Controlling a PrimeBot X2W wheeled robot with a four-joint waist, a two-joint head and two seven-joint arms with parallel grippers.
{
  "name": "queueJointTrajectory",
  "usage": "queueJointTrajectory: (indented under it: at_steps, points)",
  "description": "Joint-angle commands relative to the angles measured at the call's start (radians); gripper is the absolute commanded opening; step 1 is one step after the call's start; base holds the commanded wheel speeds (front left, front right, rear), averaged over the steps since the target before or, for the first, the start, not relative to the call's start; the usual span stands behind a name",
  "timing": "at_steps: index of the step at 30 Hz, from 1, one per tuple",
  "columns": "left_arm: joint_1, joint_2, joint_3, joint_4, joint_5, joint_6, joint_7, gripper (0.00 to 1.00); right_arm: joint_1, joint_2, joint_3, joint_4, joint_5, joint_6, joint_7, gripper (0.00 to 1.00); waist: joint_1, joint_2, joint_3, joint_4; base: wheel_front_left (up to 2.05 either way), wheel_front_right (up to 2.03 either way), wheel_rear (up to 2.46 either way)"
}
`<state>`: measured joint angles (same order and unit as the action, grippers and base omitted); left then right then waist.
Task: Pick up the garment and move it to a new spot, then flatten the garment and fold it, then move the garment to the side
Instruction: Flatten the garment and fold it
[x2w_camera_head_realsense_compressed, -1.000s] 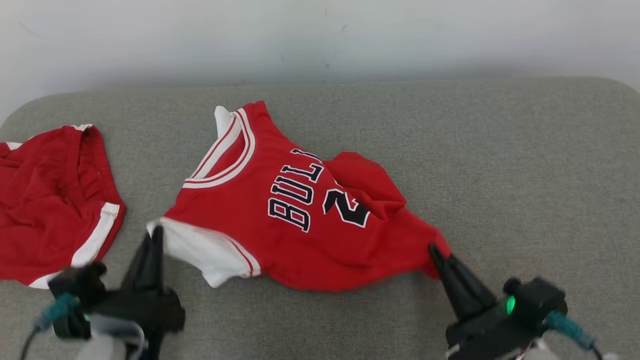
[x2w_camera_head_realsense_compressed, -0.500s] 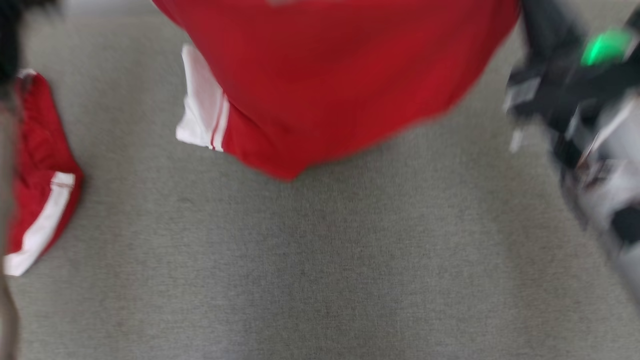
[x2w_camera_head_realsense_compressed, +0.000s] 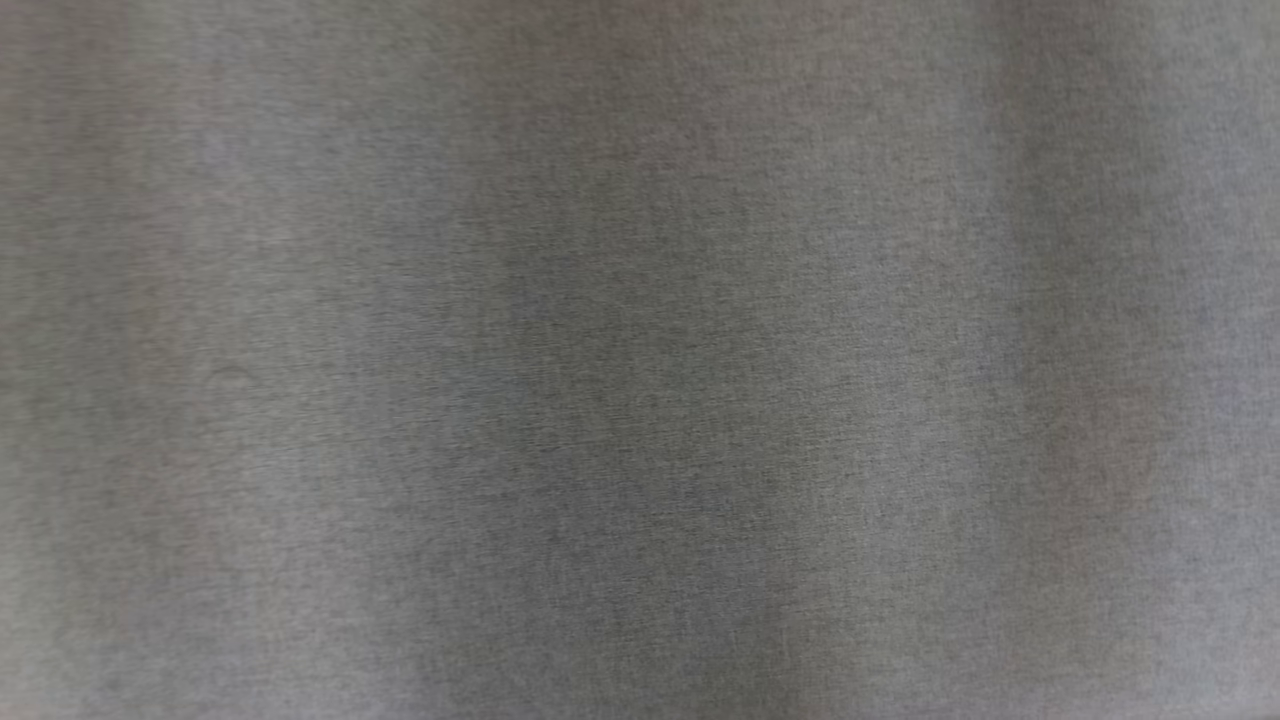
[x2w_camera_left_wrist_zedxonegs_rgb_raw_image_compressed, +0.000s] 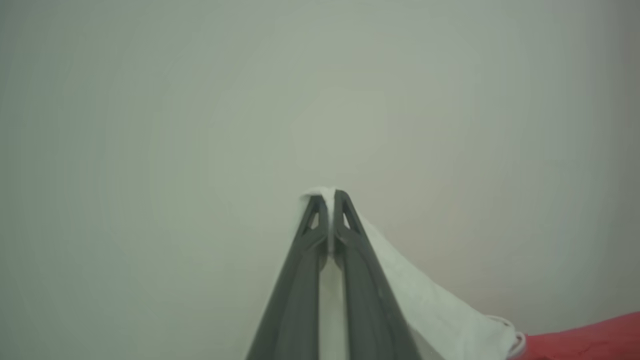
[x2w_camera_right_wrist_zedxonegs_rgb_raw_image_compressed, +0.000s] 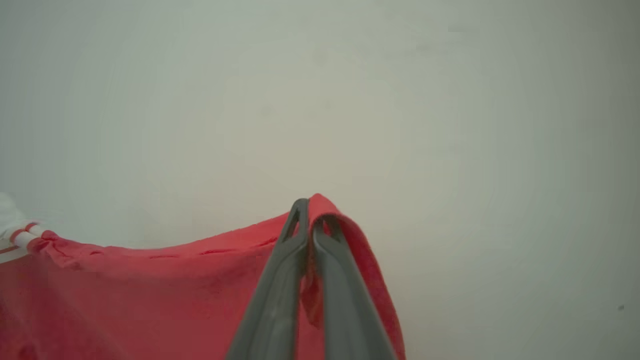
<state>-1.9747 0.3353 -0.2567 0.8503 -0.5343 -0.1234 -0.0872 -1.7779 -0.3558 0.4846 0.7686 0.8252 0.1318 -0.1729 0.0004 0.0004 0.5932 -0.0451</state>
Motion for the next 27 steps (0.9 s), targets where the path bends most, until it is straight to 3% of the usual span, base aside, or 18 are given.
queueJointTrajectory:
  at_steps: [1,11,27]
  points:
    - [-0.029,0.001,-0.009,0.01,0.02,-0.002,-0.003,0.0,-0.026,-0.004,0.004,0.018,-0.007,-0.002,0.001,0.0,-0.0004,-0.0004,0.023,-0.022,0.0,0.0,0.0]
    - [-0.198,-0.054,-0.069,0.157,0.033,-0.005,-0.052,0.0,-0.256,0.008,0.041,0.231,-0.042,-0.002,-0.022,0.0,-0.0004,-0.0004,0.057,0.001,0.0,0.0,0.0]
    - [-0.215,-0.042,-0.137,0.241,-0.056,-0.005,-0.113,0.0,-0.291,0.021,0.169,0.299,-0.021,-0.002,-0.05,0.0,-0.0004,-0.0004,0.118,0.01,0.0,0.0,0.0]
